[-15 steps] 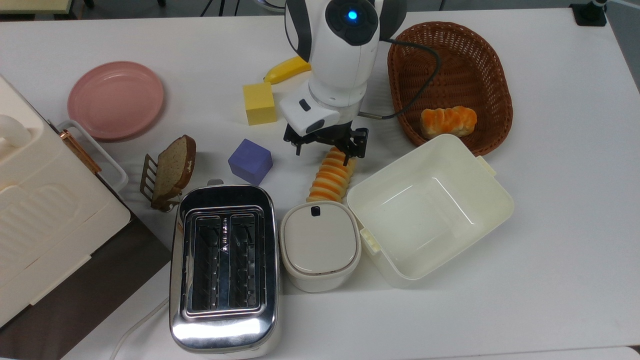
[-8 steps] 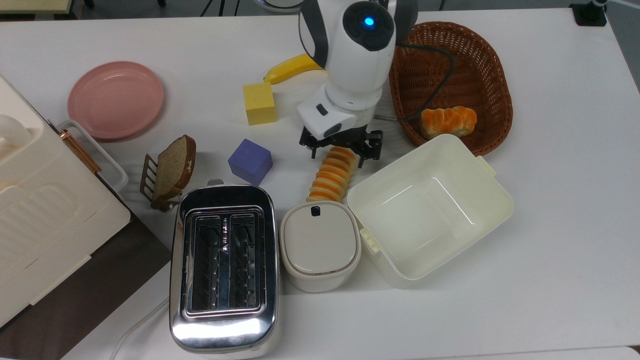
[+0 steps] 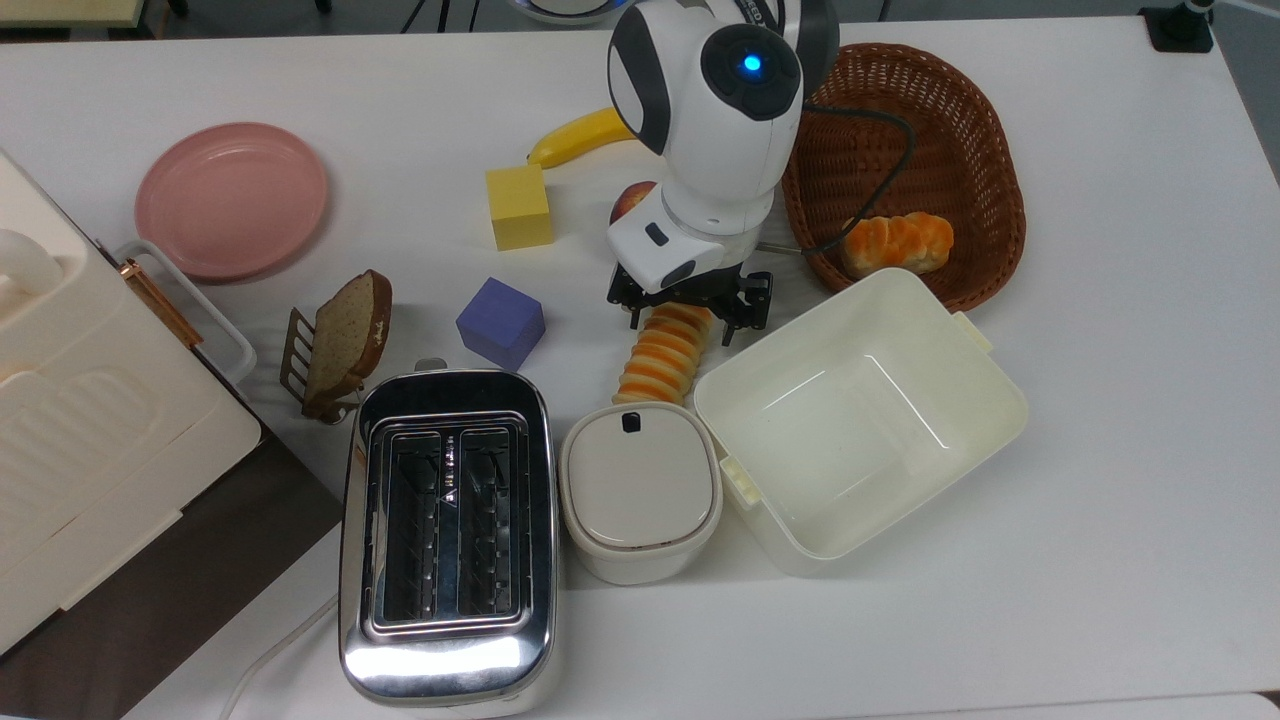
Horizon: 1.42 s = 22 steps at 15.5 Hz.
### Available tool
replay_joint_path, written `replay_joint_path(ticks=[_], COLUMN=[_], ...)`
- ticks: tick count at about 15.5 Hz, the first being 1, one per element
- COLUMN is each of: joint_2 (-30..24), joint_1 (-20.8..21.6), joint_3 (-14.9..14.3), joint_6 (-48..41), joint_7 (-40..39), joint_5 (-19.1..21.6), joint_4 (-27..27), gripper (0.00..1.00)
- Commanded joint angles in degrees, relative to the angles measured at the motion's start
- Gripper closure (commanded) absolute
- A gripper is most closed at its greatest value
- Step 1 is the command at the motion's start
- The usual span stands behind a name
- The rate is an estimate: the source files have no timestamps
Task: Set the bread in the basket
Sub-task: 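Lower the gripper and close it on the striped bread roll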
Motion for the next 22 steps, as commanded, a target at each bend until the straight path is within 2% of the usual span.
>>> replay_joint_path(ticks=[1,7,8,9,10,11,13,14,18,21,22], joint_2=[-0.01,2.01,1.93,1.93,1.93,1.93,1.93,1.93,0.71,-6.92,-9.91], joint_1=[0.19,-0.78,-0.78,-0.95,-1.21,-1.22,-1.22,-1.3,-1.48,-3.93,-5.77], joint_3=[-0.37,-0.55,-0.55,-0.55,-0.55,-0.55,-0.55,-0.55,-0.55,-0.02,1.81], joint_6=[1.54,2.16,2.33,2.42,3.03,3.56,3.56,3.56,3.39,3.12,2.86], joint_7=[1.34,1.43,1.43,1.51,1.52,1.52,1.52,1.52,1.6,1.52,1.43], joint_5=[-2.29,-5.9,-5.9,-5.82,-5.81,-5.81,-5.81,-5.81,-5.38,-4.94,-4.94], joint_4=[-0.45,-0.54,-0.54,-0.54,-0.54,-0.62,-0.62,-0.62,-0.8,-5.97,-8.07], gripper=[0.0,0.0,0.28,0.63,0.79,0.84,0.85,0.94,0.97,0.97,0.97])
